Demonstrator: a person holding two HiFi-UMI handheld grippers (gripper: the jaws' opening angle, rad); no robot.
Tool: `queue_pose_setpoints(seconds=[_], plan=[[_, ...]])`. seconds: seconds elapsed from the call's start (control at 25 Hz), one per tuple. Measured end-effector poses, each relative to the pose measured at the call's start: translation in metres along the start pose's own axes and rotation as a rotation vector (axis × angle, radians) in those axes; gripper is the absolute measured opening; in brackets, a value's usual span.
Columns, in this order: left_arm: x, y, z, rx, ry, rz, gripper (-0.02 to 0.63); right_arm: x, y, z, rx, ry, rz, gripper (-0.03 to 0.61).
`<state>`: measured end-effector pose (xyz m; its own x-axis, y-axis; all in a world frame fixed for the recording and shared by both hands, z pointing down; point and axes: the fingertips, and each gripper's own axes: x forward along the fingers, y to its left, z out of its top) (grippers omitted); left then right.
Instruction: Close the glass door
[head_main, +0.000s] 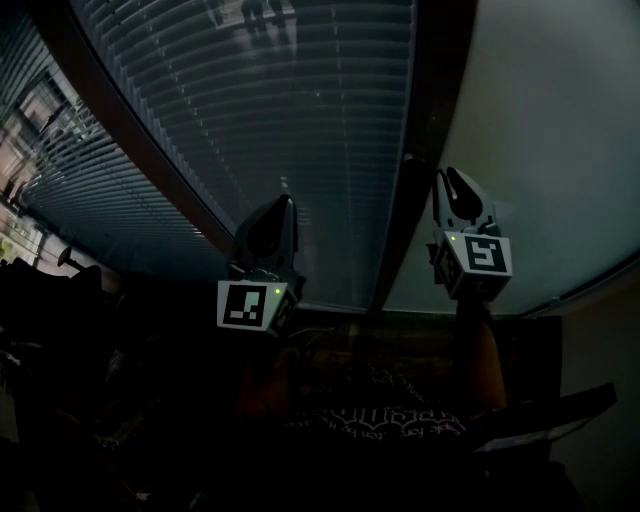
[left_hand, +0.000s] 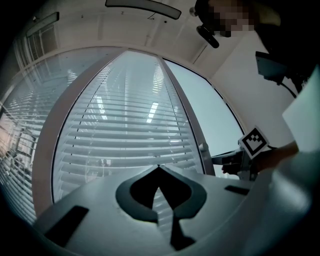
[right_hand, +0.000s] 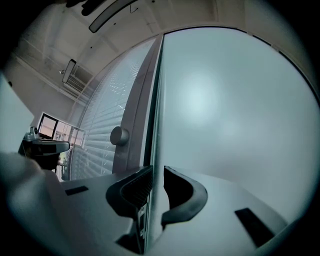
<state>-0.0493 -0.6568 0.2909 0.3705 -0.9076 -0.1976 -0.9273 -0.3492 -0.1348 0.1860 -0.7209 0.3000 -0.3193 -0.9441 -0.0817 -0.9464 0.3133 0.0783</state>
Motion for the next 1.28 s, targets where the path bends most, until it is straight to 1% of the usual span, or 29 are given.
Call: queue_pose_setpoints(seconds=[0.2,0.4,0.6,0.64,0.8,0.92,1.08,1.28], plan=[[-0.005,0.001,-0.001,-0.001,0.003,0.005,0.002,-0.003,0.002,-0.001,-0.005,0.012,0.007,0.055],[-0.01,0.0,0.003,0.002,-0.002,0.007,0.002,-0.018,0.001,0.009,-0.006,-0.02,0.0,0.055],[-0.012,-0.006,0.007,0.005,-0.009,-0.011,0.002,-0.029,0.002,0.016,-0.021,-0.032,-0.011,0.055],[-0.012,-0.007,0.008,0.005,-0.009,-0.014,0.002,-0.03,0.001,0.016,-0.024,-0.032,-0.014,0.054],[-0.015,-0.011,0.009,0.007,-0.012,-0.023,0.002,-0.037,-0.002,0.014,-0.04,-0.025,-0.037,0.003],[-0.016,-0.014,0.01,0.009,-0.014,-0.028,0.002,-0.04,-0.001,0.015,-0.061,-0.019,-0.045,0.003],[-0.016,-0.019,0.013,0.011,-0.019,-0.04,0.002,-0.045,0.0,0.018,-0.064,-0.03,-0.045,0.003],[-0.019,-0.021,0.014,0.012,-0.029,-0.043,0.002,-0.05,-0.001,0.015,-0.063,-0.02,-0.053,0.003]])
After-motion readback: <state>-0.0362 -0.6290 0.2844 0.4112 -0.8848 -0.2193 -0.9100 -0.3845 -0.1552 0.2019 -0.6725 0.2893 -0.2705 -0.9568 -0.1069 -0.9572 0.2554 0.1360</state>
